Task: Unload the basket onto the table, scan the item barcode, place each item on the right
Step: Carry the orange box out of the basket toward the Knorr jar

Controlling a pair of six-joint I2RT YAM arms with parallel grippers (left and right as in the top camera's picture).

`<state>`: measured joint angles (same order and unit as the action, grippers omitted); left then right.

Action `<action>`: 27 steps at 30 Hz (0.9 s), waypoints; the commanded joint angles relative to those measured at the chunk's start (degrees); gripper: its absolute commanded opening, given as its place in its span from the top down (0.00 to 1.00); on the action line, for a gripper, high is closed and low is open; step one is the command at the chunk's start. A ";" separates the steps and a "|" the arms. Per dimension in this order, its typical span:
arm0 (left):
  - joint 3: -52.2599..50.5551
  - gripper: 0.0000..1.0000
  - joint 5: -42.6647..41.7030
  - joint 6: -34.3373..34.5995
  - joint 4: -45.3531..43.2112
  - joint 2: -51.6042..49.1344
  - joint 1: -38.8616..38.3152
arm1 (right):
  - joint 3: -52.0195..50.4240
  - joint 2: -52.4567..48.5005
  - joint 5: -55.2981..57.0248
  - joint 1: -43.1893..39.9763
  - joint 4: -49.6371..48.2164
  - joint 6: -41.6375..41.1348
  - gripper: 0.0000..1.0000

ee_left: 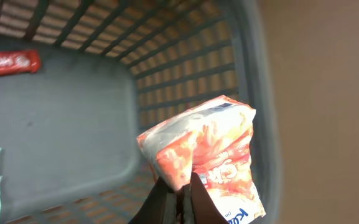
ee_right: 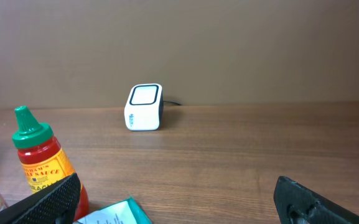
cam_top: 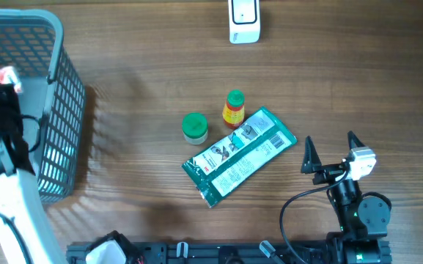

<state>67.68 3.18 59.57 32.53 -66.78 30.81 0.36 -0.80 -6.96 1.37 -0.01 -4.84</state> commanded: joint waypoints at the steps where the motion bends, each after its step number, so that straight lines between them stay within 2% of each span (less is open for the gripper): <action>1: 1.01 0.96 0.98 -1.11 -0.26 5.42 -0.17 | -0.07 0.15 1.05 0.24 -0.31 0.35 0.00; 3: 1.01 0.96 -0.22 -1.11 -0.20 7.80 -0.22 | -0.07 0.15 1.05 0.24 -0.31 0.35 0.00; 7: 1.01 0.96 -7.69 -1.14 -0.22 10.82 -0.22 | -0.07 0.15 1.05 0.24 -0.31 0.35 0.00; 11: 1.01 0.96 -16.59 -3.93 -0.17 11.93 -0.63 | -0.07 0.15 1.05 0.24 -0.31 0.35 0.00; 15: 1.01 0.96 -21.22 -6.97 0.20 11.91 -4.44 | -0.07 0.15 1.05 0.24 -0.31 0.35 0.00; 21: 1.01 0.96 -21.03 -13.22 1.92 11.63 -15.72 | -0.07 0.15 1.03 0.24 -0.31 0.33 0.00; 27: 0.96 0.96 -8.61 -14.38 11.10 9.55 -26.80 | -0.07 0.15 1.05 0.24 -0.31 0.35 0.00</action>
<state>67.85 -13.30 48.14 40.05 -55.68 8.64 0.36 -0.80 -6.96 1.37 -0.01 -4.84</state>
